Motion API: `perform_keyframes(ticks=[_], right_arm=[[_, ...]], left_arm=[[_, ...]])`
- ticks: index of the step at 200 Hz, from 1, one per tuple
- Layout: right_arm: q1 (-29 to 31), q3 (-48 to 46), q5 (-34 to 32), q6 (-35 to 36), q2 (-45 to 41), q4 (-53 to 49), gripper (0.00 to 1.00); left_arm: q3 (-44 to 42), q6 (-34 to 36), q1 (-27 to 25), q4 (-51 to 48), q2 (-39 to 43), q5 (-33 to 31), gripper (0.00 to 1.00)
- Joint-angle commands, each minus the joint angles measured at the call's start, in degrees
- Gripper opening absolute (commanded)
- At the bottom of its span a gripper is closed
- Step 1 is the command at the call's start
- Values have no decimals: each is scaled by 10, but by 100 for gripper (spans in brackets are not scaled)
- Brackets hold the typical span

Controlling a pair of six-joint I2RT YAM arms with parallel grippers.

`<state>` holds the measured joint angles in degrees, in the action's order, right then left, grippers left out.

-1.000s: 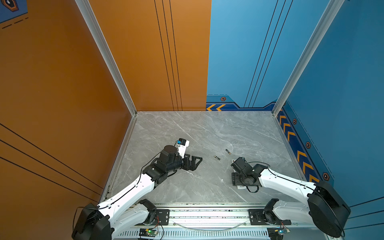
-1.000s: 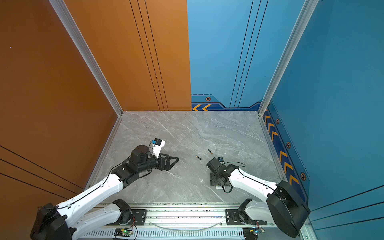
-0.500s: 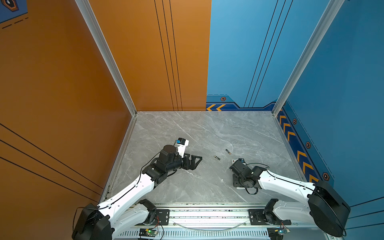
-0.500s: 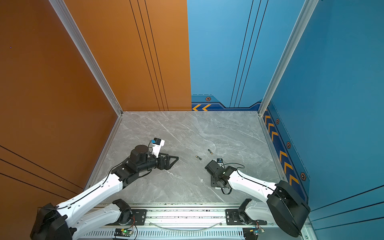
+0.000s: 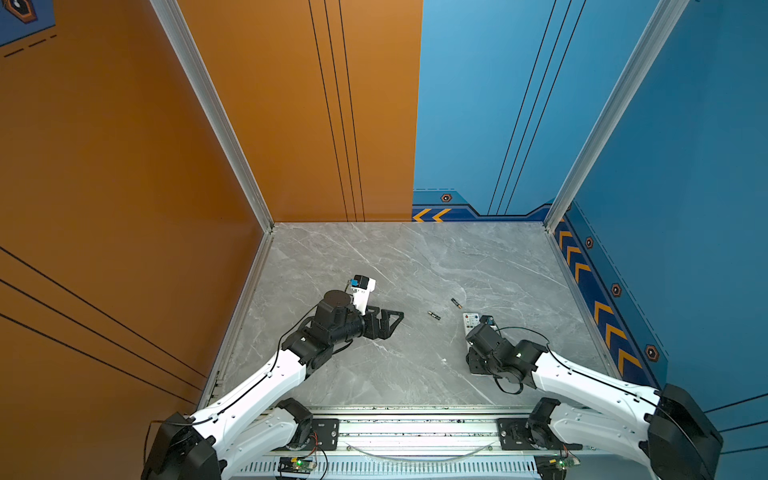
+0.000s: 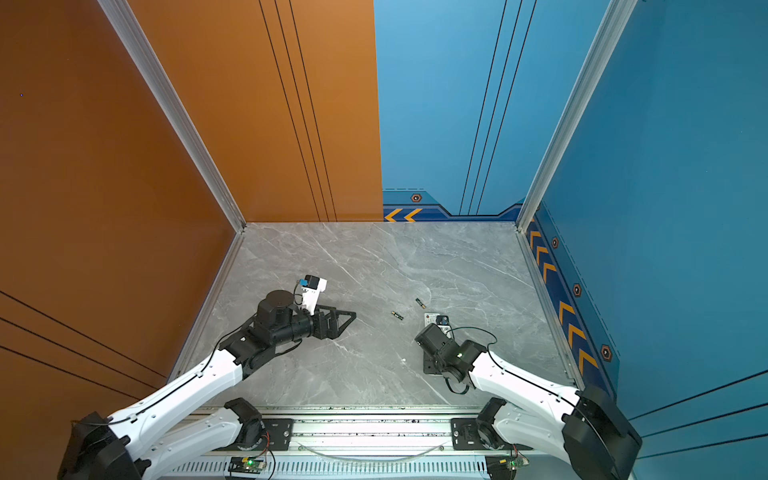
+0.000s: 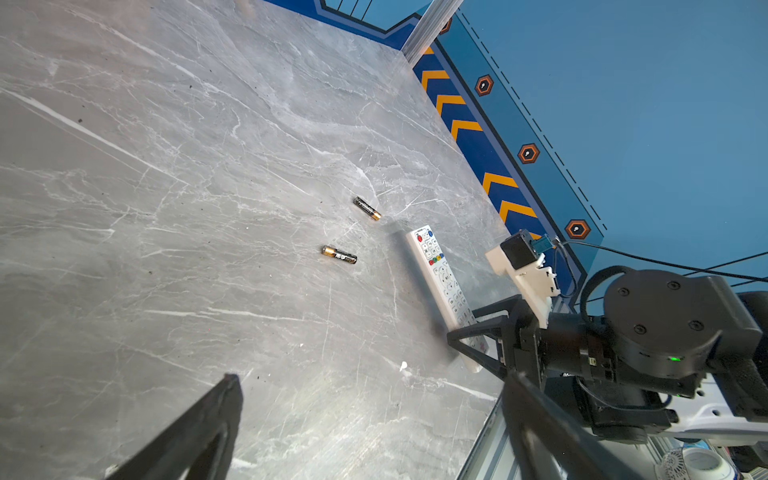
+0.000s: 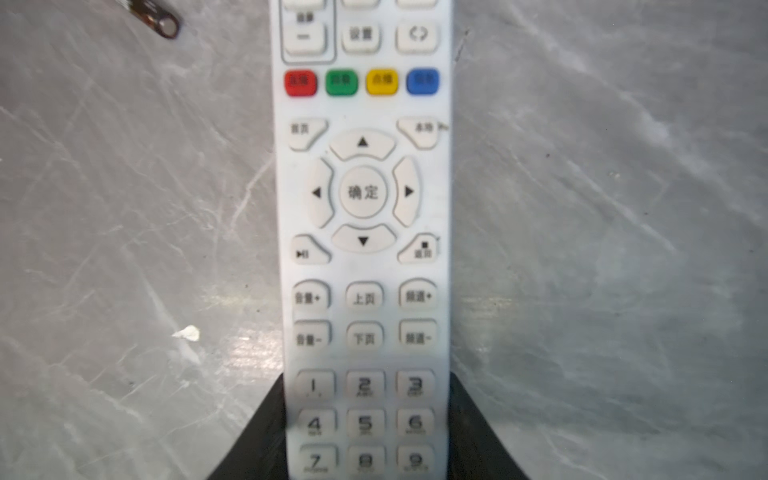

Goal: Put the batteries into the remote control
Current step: 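Lift the remote with the right gripper while the left gripper grasps its end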

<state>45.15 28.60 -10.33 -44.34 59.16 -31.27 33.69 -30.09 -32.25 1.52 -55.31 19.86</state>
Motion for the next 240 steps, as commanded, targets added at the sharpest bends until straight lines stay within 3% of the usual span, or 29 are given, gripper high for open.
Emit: perform_keyframes(ticks=[1,39,71,131,216,240], right_arm=[[7,-5,-11,14,-45,17,36],[14,9,22,44,-112,35,35],[24,23,92,76,-141,86,35],[58,92,213,136,-102,176,35],[66,108,393,105,-95,361,36],[78,123,424,117,-89,362,36]], left_arm=[[-13,-3,2,-5,21,15,98],[-28,-14,4,28,52,40,98],[-35,-46,8,85,73,89,98],[-26,-98,21,173,90,167,98],[-26,-129,46,276,122,260,98],[-29,-143,48,312,122,273,98]])
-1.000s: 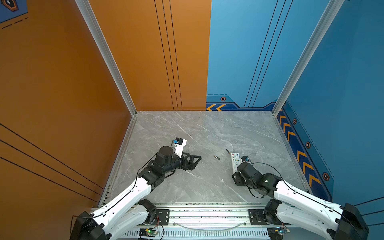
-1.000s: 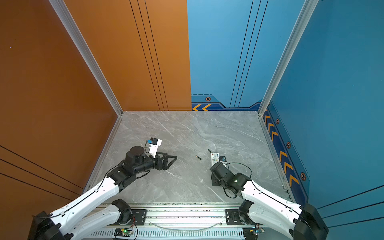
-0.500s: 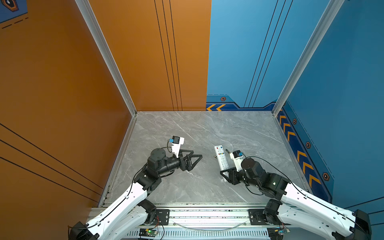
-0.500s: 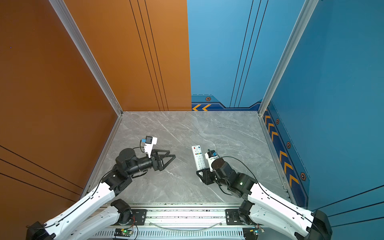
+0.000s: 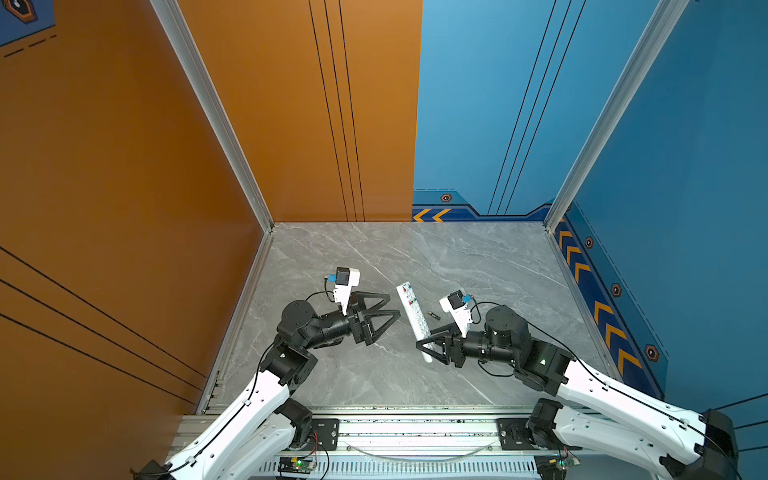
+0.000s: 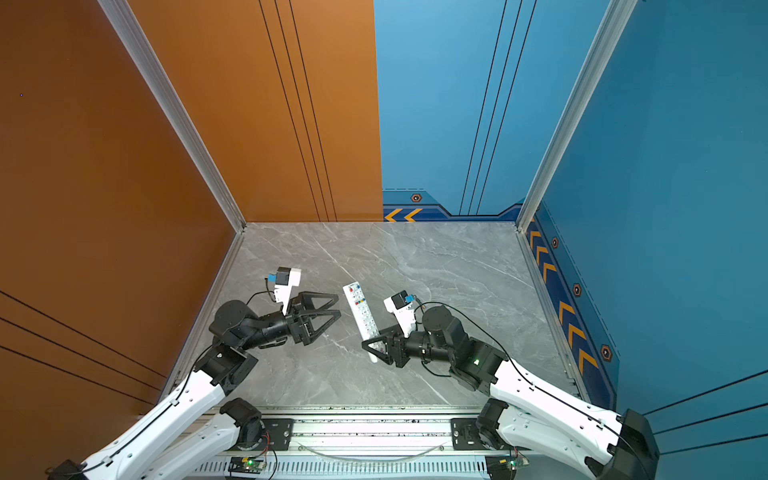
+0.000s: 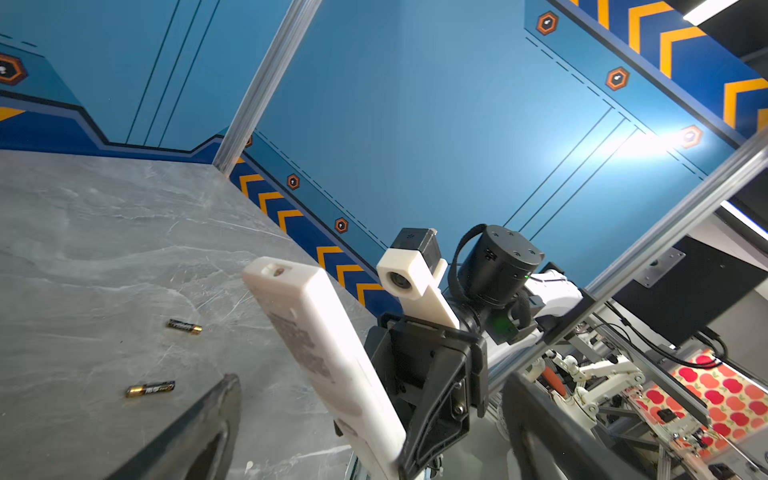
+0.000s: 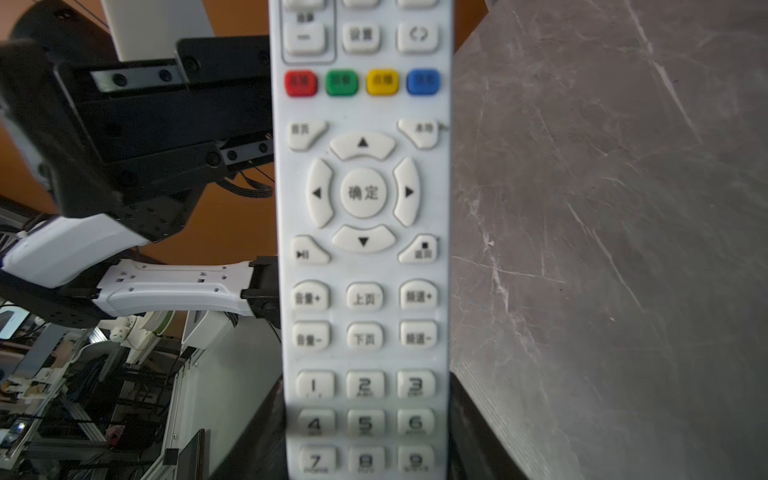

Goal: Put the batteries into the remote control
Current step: 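Lift the remote with the right gripper while the left gripper grasps its end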

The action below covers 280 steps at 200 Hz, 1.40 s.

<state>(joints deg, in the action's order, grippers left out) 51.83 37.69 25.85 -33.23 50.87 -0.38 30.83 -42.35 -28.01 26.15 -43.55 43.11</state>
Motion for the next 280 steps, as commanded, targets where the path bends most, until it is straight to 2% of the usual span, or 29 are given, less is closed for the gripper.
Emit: perform_keyframes(ticks=[1,35,95,194,220,223,231,265,280], right_arm=[[11,33,64,7,-6,52,36],[12,37,97,-1,-7,70,36],[29,42,140,-22,11,132,36],[52,46,141,-16,29,158,35],[52,46,140,-15,28,158,35],[52,46,140,-14,28,158,35],[52,46,139,-14,27,158,35],[51,45,136,-13,26,150,34],[50,44,134,-13,26,151,35]], left_arm=[[-1,-21,6,68,4,41,98],[-7,-51,8,134,1,50,98],[-2,-57,1,165,0,52,98],[8,-55,-23,180,-12,48,100],[6,-55,-25,179,-12,46,87],[6,-56,-25,180,-12,45,82],[6,-56,-26,179,-12,45,77],[7,-58,-28,179,-12,40,65],[5,-60,-28,180,-13,39,55]])
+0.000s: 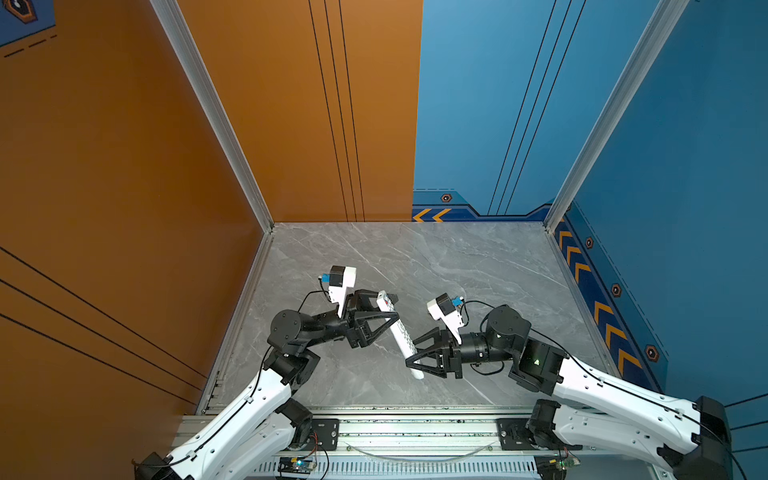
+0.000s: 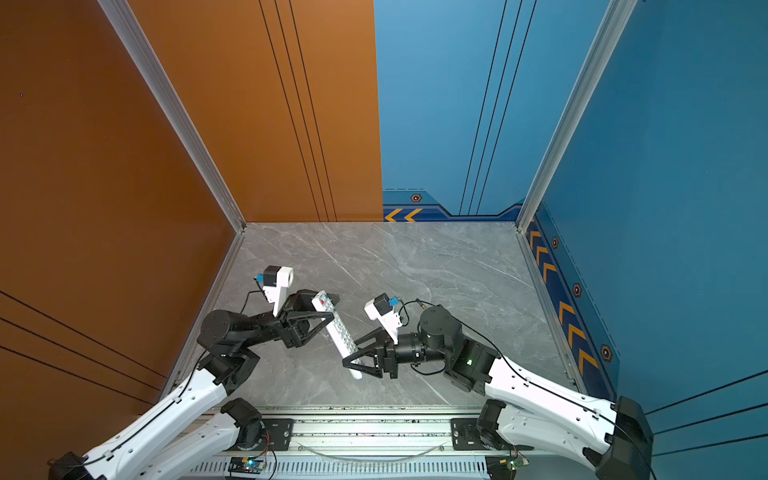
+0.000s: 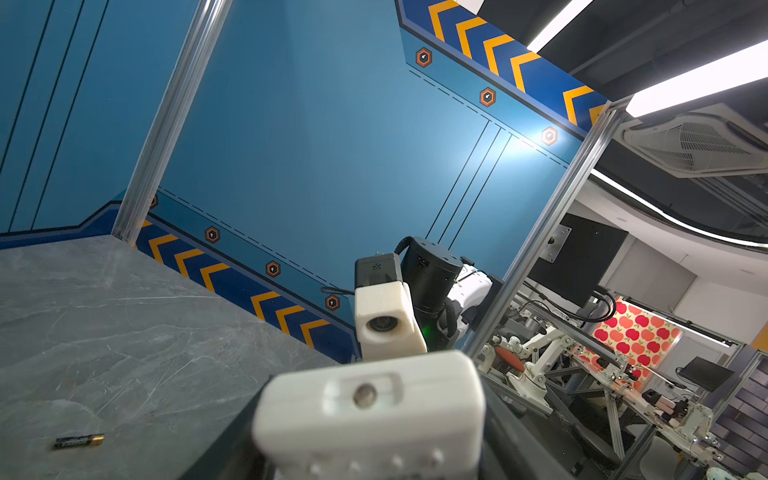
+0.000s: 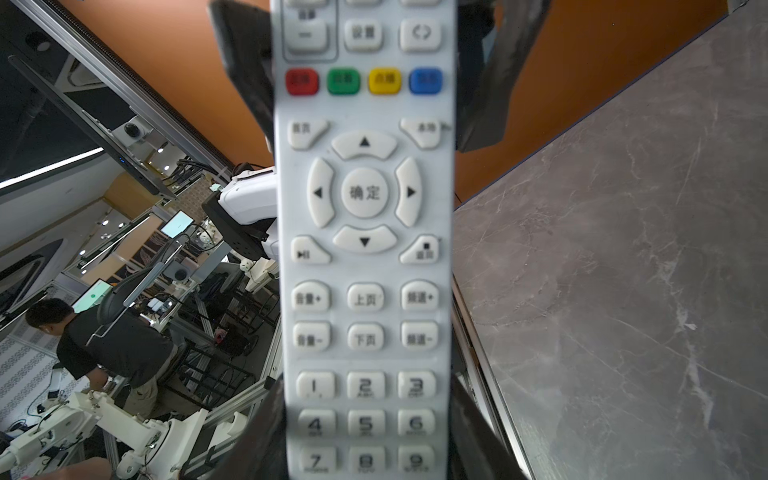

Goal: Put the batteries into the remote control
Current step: 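Lift the remote with the right gripper while the left gripper grasps its end, then open and draw back the right gripper while the left gripper holds the remote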

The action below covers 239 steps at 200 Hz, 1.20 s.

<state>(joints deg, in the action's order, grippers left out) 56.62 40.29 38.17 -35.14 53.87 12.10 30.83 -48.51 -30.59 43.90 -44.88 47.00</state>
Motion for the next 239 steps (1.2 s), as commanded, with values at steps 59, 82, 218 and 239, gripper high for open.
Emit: perform_keyframes(ticks=[59,82,218,239], right_arm=[[1,26,-25,24,-6,-18,52],[2,43,-81,56,-15,-93,78],[-5,59,-299,188,-70,-254,100],[-5,62,-288,199,-50,-249,100]], left_arm=[[3,-6,-2,2,-2,-19,18],[5,-3,2,-27,-2,-48,10],[96,-2,28,-458,2,-288,4],[90,-12,30,-501,4,-332,2]])
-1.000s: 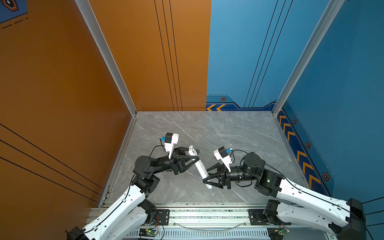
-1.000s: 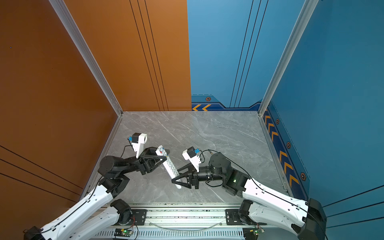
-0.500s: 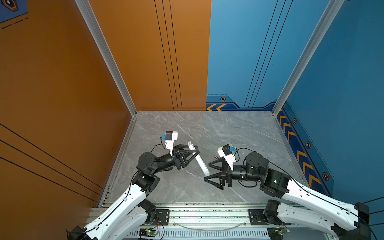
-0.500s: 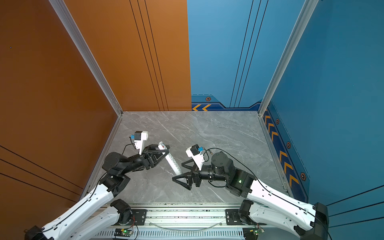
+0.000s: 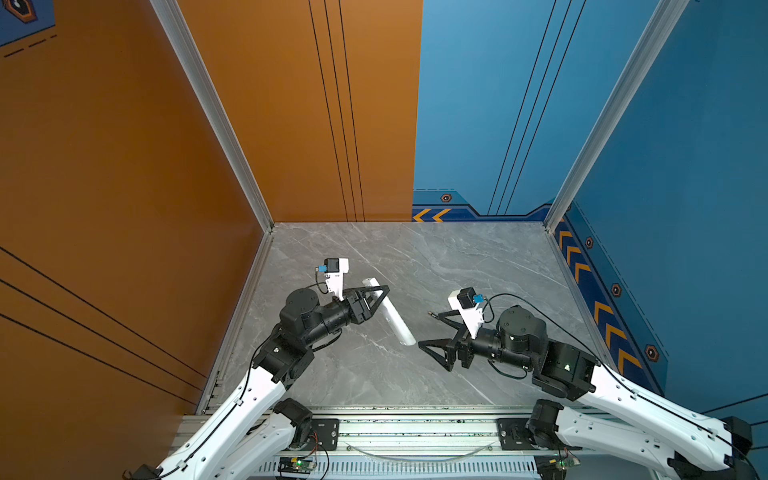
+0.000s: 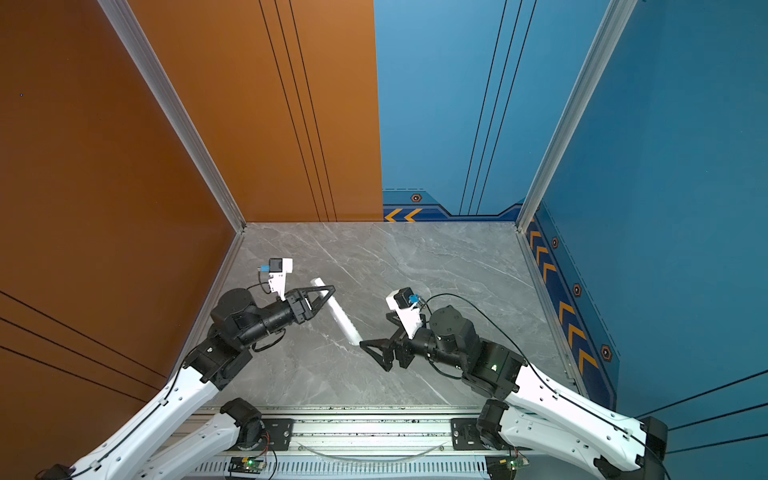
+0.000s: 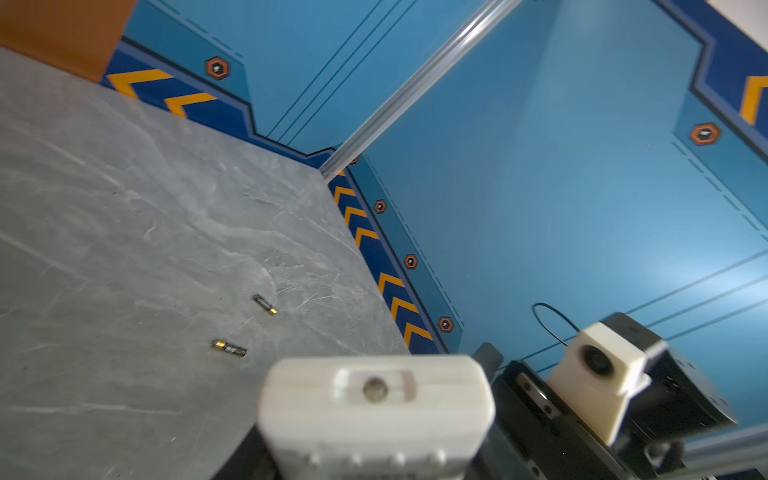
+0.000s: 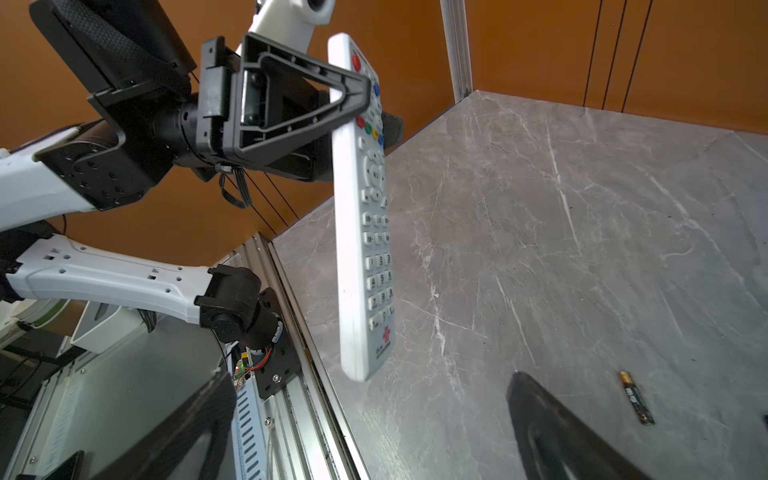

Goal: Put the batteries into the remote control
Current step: 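Open and draw back the right gripper while the left gripper holds the remote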

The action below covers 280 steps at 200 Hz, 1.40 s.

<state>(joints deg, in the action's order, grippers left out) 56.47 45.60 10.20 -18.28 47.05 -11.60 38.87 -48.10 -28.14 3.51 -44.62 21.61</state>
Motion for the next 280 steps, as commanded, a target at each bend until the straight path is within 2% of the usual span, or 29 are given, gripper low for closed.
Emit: perform_keyframes(ticks=[1,63,118,157,216,256,280], right_arm=[[-3,9,-8,30,19,-11,100],[18,2,-15,51,84,30,98],[32,2,-17,45,165,117,95],[35,16,-42,56,216,146,94],[36,33,-27,54,279,195,92],[34,44,-17,49,306,210,79],[32,47,-12,43,319,215,78]], left_arm=[[9,-17,6,-98,1,-80,2],[-1,-86,17,-176,18,-156,1],[-30,-150,17,-148,38,-190,0],[-34,-153,17,-155,52,-204,0],[-47,-165,17,-148,57,-195,0],[-49,-165,17,-148,63,-193,0],[-49,-162,18,-148,66,-193,0]])
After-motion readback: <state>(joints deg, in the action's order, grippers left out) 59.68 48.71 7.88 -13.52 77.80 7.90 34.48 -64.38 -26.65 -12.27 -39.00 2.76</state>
